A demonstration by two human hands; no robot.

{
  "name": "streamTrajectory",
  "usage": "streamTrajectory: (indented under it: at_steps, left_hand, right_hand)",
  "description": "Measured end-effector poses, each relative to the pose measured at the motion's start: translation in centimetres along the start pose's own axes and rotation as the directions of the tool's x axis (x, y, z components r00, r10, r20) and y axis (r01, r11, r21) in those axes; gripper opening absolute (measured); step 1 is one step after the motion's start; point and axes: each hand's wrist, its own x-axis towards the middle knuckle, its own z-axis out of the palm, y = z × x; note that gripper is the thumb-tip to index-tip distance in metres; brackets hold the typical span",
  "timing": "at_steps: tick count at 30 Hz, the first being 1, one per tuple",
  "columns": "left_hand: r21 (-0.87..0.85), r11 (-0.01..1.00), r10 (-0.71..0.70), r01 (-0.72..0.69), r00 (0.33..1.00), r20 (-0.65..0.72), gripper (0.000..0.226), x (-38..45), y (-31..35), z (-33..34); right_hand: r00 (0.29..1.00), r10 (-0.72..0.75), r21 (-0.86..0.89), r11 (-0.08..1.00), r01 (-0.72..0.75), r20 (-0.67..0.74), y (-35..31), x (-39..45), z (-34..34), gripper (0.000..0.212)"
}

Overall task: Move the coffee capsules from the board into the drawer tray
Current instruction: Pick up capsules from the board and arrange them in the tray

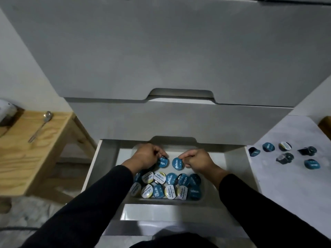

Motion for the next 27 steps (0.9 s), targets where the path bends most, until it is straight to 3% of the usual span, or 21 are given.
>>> streamTrajectory:
  at_steps: [7, 19, 27]
  left_hand:
    - [0.043, 0.999, -0.03, 0.029, 0.999, 0.022, 0.027, 1.3, -1.1, 0.1]
    - [0.149, 0.987, 0.042, -0.056, 0.995, 0.093, 0.028, 1.2, -1.8, 0.4]
    - [0.227, 0.972, 0.047, -0.067, 0.994, 0.094, 0.025, 0.2, -1.2, 0.6]
  right_hand:
    - [0.999, 0.045, -0.031, 0.998, -0.045, -0.006, 0.0, 0.9, 1.3, 0.021]
    - [0.995, 0.055, -0.02, 0.998, -0.054, 0.089, -0.1, 0.6, 1.3, 0.016]
    - [0.997, -0.023, -0.135, 0.99, 0.033, 0.075, -0.1, 0.1, 1.4, 0.016]
